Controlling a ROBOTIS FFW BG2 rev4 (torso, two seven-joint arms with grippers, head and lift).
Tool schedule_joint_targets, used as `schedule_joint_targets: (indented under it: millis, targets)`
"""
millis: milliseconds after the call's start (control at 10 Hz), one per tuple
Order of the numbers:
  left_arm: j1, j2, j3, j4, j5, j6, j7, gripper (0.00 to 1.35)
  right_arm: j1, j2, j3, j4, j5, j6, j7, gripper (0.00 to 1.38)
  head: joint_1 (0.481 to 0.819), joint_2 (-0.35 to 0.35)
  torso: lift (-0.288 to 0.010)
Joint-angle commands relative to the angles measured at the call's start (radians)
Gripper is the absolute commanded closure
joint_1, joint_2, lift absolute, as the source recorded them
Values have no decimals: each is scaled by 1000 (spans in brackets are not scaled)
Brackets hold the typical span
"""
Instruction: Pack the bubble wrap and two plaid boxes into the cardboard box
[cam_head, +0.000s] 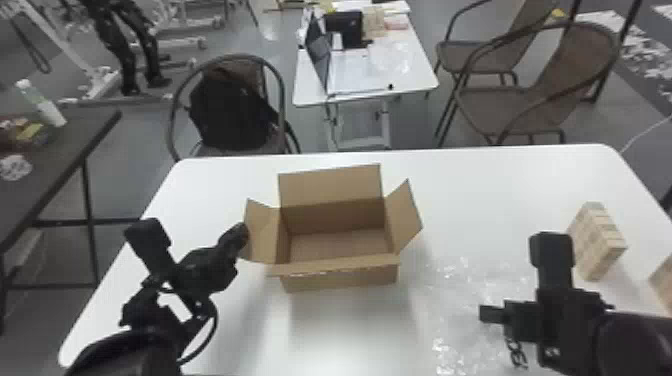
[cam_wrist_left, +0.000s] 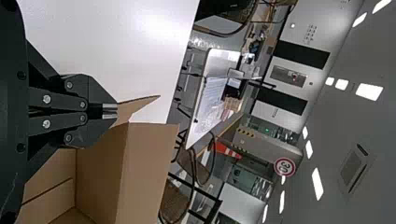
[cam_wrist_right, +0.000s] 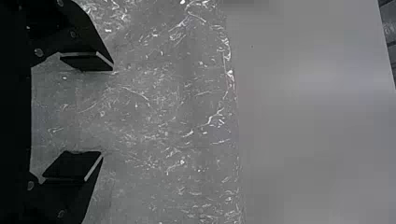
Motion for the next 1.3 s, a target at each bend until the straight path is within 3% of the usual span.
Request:
schedule_joint_targets:
  millis: [0,500,1000,1200]
  targets:
    - [2,-3,1,2,0,-3,-1,1211,28,-10,-2,-20,-41,-54,0,1036,695,178,-71]
    - [6,-3,1,3,0,-9,-1,1211,80,-12,-16,-171,-97,-103,-14,1049,695,184,-71]
    - [7,-3,-1,3,2,-12,0,1211,20,-18,-149,-481,-224,132,-14,1049,695,187,-71]
    - [4,-3,-4,3,0,-12,-1,1211,-46,-35,-211,-565,-316,219,-20,1049,695,175,-71]
